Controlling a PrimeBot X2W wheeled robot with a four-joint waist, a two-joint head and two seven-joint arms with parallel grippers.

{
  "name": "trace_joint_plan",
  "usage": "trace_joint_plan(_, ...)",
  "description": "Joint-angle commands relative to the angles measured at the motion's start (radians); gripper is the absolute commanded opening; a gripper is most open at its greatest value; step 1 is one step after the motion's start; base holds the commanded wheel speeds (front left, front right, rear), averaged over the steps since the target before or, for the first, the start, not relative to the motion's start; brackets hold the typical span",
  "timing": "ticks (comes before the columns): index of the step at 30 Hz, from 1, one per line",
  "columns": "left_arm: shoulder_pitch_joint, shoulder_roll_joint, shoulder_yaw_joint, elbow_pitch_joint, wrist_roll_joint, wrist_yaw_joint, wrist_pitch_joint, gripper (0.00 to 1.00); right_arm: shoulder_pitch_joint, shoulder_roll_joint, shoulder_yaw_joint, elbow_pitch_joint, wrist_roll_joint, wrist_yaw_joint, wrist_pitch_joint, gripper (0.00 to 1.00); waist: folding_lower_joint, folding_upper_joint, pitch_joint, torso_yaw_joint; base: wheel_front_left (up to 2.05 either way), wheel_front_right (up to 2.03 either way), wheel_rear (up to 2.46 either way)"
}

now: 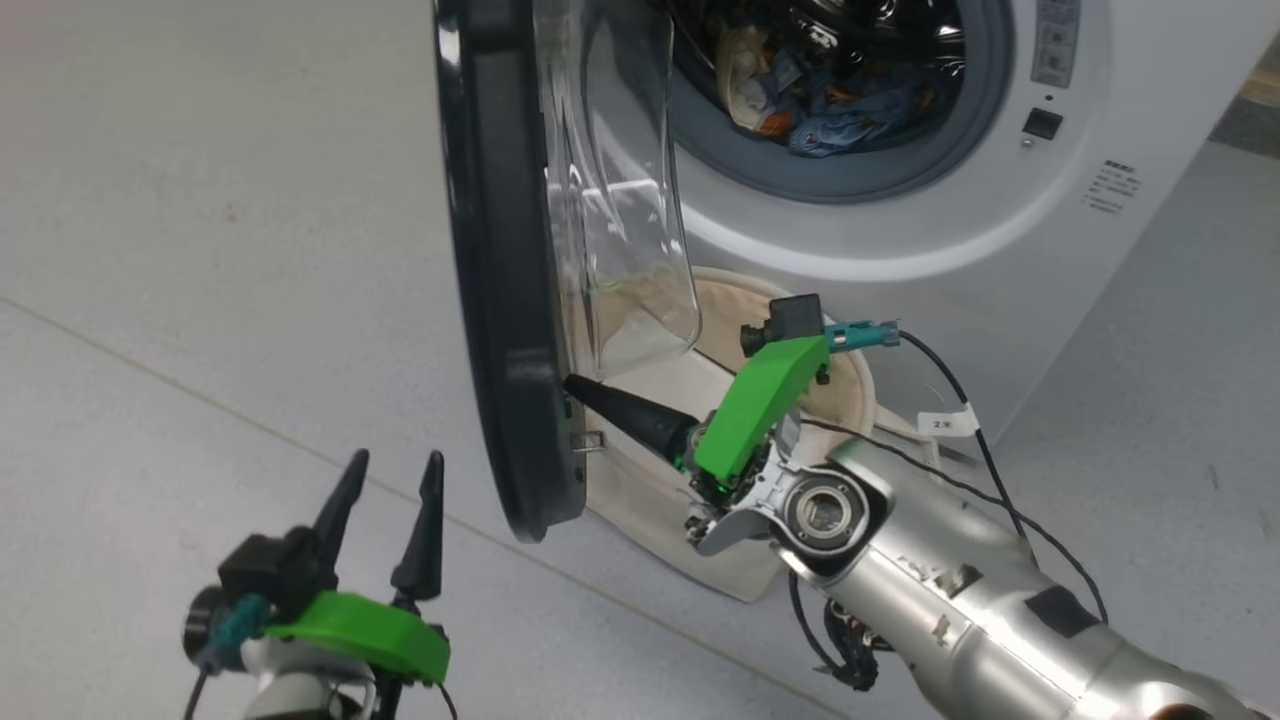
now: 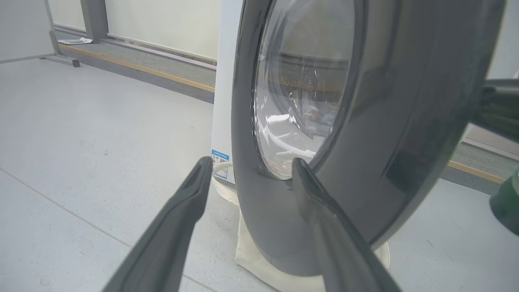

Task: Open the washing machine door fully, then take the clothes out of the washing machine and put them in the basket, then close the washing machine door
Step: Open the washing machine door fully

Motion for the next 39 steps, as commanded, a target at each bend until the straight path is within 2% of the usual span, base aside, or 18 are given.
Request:
trace_joint_plan(1,-0.058,0.022,0.048,-0.040,-0.010,0.005,-0.012,1.00,-0.042,0.023,0.026,-0.037,0.023,0.001,-0.036,0.00,0.0000,0.0000,0.009,0.008,0.00,0.00,0.00)
trace_joint_plan(8,-0.078,0.036,0.067,-0.038,-0.007,0.010,-0.012,1.00,-0.086,0.023,0.123,-0.021,0.059,0.001,-0.138,0.00,0.0000,0.0000,0.011,0.004,0.00,0.00,0.00)
trace_joint_plan(9,-0.077,0.039,0.069,-0.036,-0.006,0.009,-0.012,1.00,-0.090,0.023,0.131,-0.014,0.058,0.001,-0.158,0.32,0.0000,0.0000,0.009,0.000,0.00,0.00,0.00)
trace_joint_plan(10,-0.077,0.041,0.071,-0.036,-0.006,0.009,-0.012,1.00,-0.094,0.023,0.143,-0.010,0.053,0.001,-0.173,0.70,0.0000,0.0000,0.008,-0.005,0.00,0.00,0.00)
trace_joint_plan(11,-0.076,0.044,0.072,-0.034,-0.005,0.009,-0.012,1.00,-0.095,0.023,0.152,-0.007,0.051,0.001,-0.182,0.97,0.0000,0.0000,0.005,-0.010,0.00,0.00,0.00)
trace_joint_plan(12,-0.075,0.048,0.074,-0.032,-0.005,0.009,-0.012,1.00,-0.094,0.023,0.159,-0.004,0.052,0.001,-0.187,1.00,0.0000,0.0000,0.001,-0.015,0.00,0.00,0.00)
trace_joint_plan(19,-0.055,0.087,0.105,-0.030,-0.010,0.010,-0.012,1.00,-0.077,0.010,0.168,0.022,-0.041,0.001,-0.303,1.00,0.0000,0.0000,-0.038,-0.070,0.00,0.00,0.00)
trace_joint_plan(24,-0.029,0.125,0.121,-0.024,-0.015,0.009,-0.011,1.00,-0.038,-0.057,0.181,-0.017,-0.175,0.001,-0.446,1.00,0.0000,0.0000,-0.072,-0.122,0.00,0.00,0.00)
trace_joint_plan(26,-0.024,0.134,0.127,-0.026,-0.019,0.009,-0.009,1.00,-0.027,-0.069,0.178,-0.031,-0.195,0.001,-0.462,1.00,0.0000,0.0000,-0.076,-0.133,0.00,0.00,0.00)
trace_joint_plan(29,-0.011,0.159,0.145,-0.037,-0.032,0.009,0.001,1.00,0.005,-0.122,0.151,-0.059,-0.278,0.001,-0.488,1.00,0.0000,0.0000,-0.087,-0.163,0.00,0.00,0.00)
trace_joint_plan(31,-0.003,0.178,0.156,-0.049,-0.039,0.008,0.010,1.00,0.029,-0.153,0.085,-0.069,-0.359,0.001,-0.492,1.00,0.0000,0.0000,-0.091,-0.182,0.00,0.00,0.00)
trace_joint_plan(35,0.007,0.207,0.174,-0.082,-0.058,0.007,0.024,1.00,0.134,-0.181,-0.131,-0.111,-0.594,0.001,-0.493,1.00,0.0000,0.0000,-0.098,-0.213,0.00,0.00,0.00)
trace_joint_plan(39,0.022,0.228,0.192,-0.107,-0.073,0.009,0.033,1.00,0.280,-0.158,-0.357,-0.182,-0.861,0.001,-0.493,1.00,0.0000,0.0000,-0.102,-0.244,0.00,0.00,0.00)
